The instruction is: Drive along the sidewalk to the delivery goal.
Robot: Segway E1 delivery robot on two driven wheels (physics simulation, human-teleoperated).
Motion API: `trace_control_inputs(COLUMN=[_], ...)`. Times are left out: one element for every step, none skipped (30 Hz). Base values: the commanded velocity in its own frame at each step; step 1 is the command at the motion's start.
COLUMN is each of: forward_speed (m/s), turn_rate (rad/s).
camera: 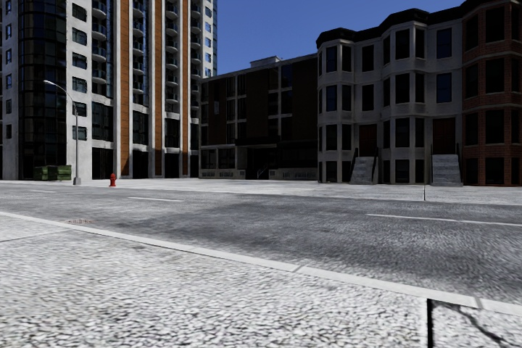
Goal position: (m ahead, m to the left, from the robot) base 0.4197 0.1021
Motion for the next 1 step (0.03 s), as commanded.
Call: trace_control_inputs(forward_speed=[0.0], turn_rate=[0.0])
